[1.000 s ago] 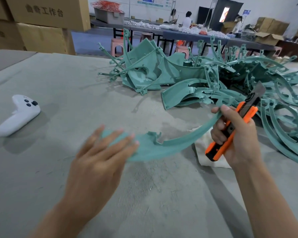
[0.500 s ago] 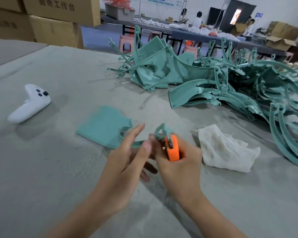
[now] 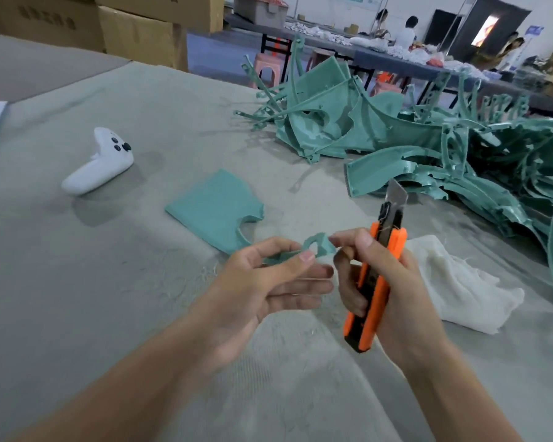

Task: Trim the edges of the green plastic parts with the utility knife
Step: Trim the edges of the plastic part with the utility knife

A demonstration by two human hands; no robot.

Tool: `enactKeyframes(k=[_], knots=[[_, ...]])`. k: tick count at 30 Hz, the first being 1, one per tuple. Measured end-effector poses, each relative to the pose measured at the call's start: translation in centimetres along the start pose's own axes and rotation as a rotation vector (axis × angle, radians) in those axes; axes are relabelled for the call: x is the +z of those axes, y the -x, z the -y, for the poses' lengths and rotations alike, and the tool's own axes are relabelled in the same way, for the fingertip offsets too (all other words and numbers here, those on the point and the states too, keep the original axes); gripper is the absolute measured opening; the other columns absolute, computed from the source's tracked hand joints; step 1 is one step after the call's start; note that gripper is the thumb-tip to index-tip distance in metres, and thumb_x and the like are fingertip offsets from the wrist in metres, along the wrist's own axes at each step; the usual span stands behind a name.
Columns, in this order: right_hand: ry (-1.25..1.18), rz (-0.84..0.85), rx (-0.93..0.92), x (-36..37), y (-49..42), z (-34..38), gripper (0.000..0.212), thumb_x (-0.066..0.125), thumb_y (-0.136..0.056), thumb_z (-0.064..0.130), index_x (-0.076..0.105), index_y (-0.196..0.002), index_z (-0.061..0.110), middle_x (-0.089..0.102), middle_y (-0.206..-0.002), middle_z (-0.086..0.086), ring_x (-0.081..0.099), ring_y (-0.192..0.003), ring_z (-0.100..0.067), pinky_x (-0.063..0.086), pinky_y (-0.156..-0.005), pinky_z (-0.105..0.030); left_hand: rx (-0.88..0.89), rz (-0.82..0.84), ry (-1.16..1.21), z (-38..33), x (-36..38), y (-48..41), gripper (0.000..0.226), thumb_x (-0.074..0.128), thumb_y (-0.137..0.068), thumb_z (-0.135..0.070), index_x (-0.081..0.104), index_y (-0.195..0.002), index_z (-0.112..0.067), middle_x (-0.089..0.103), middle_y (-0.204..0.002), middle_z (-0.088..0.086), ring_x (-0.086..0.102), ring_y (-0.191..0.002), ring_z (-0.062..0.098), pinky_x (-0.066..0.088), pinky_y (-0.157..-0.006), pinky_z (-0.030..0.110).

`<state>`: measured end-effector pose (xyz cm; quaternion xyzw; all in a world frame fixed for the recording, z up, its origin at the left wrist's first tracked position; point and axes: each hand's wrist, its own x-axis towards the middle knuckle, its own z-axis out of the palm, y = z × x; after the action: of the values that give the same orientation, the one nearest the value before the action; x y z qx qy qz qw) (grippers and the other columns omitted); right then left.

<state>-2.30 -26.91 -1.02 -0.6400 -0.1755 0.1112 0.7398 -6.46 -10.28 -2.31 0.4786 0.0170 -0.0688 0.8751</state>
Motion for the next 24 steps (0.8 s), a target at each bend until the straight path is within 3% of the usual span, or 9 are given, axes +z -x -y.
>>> enactKeyframes(k=[3, 5, 9, 13, 17, 19, 22, 24], knots=[[0.053, 0.030, 0.012, 0.1, 0.0, -0.1, 0.010, 0.075, -0.078, 0.022, 0.067, -0.075, 0.017, 0.046, -0.053, -0.003, 0.033, -0.038, -0.013, 0.030, -0.039, -0.023, -0.013, 0.006, -0.062, 0.1, -0.4, -0.1, 0.015, 0.077, -0.067, -0.023, 0.071, -0.080, -0.018, 0.073, -0.094, 0.021, 0.073, -0.084, 0.031, 0.057, -0.063, 0.027], [0.070, 0.023, 0.010, 0.2, 0.0, -0.2, 0.010, 0.072, -0.077, 0.014, 0.068, -0.071, 0.021, 0.049, -0.052, -0.002, 0.034, -0.038, -0.013, 0.030, -0.039, -0.022, -0.016, -0.027, -0.044, 0.2, -0.6, -0.2, 0.030, 0.077, -0.065, -0.019, 0.065, -0.092, -0.012, 0.073, -0.094, 0.021, 0.073, -0.082, 0.032, 0.057, -0.063, 0.027], [0.080, 0.015, 0.046, 0.8, -0.1, -0.7, 0.012, 0.073, -0.076, 0.013, 0.068, -0.069, 0.022, 0.052, -0.052, -0.001, 0.035, -0.038, -0.012, 0.027, -0.038, -0.023, 0.003, -0.145, 0.140, 1.0, -0.4, -0.5, 0.066, 0.075, -0.062, -0.006, 0.047, -0.122, -0.010, 0.073, -0.095, 0.018, 0.073, -0.083, 0.029, 0.057, -0.064, 0.026], [0.019, -0.034, 0.067, 1.4, -0.1, -1.3, 0.011, 0.074, -0.075, 0.014, 0.066, -0.070, 0.019, 0.052, -0.054, -0.002, 0.037, -0.037, -0.011, 0.032, -0.037, -0.020, 0.047, -0.229, 0.257, 1.8, 0.0, -0.5, 0.076, 0.073, -0.063, -0.001, 0.034, -0.123, -0.024, 0.073, -0.097, 0.017, 0.073, -0.088, 0.025, 0.058, -0.070, 0.028], [-0.033, -0.049, 0.086, 1.6, -0.1, -1.6, 0.009, 0.071, -0.075, 0.016, 0.066, -0.069, 0.021, 0.052, -0.056, -0.001, 0.037, -0.037, -0.010, 0.032, -0.038, -0.020, -0.006, -0.285, 0.433, 2.4, 0.4, -0.4, 0.085, 0.073, -0.061, 0.000, 0.032, -0.134, -0.014, 0.074, -0.098, 0.014, 0.073, -0.088, 0.019, 0.058, -0.068, 0.025], [-0.015, -0.043, 0.087, 1.7, -0.1, -1.6, 0.015, 0.077, -0.079, 0.015, 0.066, -0.071, 0.021, 0.051, -0.056, -0.002, 0.037, -0.037, -0.011, 0.032, -0.038, -0.021, -0.052, -0.293, 0.518, 2.2, 0.4, -0.3, 0.075, 0.073, -0.062, 0.000, 0.044, -0.131, -0.004, 0.075, -0.094, 0.013, 0.073, -0.084, 0.015, 0.057, -0.065, 0.022], [0.040, -0.018, 0.066, 1.7, -0.1, -1.5, 0.015, 0.076, -0.080, 0.018, 0.066, -0.071, 0.024, 0.045, -0.050, -0.002, 0.035, -0.038, -0.012, 0.031, -0.038, -0.023, -0.154, -0.229, 0.541, 1.8, 0.3, -0.2, 0.029, 0.076, -0.059, -0.004, 0.075, -0.088, -0.001, 0.075, -0.089, 0.008, 0.072, -0.073, 0.012, 0.055, -0.063, 0.018], [0.128, -0.022, 0.025, 1.7, 0.0, -1.3, 0.013, 0.079, -0.078, 0.024, 0.068, -0.072, 0.025, 0.050, -0.052, -0.004, 0.036, -0.039, -0.012, 0.031, -0.039, -0.023, -0.184, -0.179, 0.534, 1.6, 0.4, 0.0, 0.020, 0.079, -0.058, -0.008, 0.077, -0.077, -0.005, 0.074, -0.090, 0.007, 0.070, -0.070, 0.012, 0.054, -0.062, 0.018]])
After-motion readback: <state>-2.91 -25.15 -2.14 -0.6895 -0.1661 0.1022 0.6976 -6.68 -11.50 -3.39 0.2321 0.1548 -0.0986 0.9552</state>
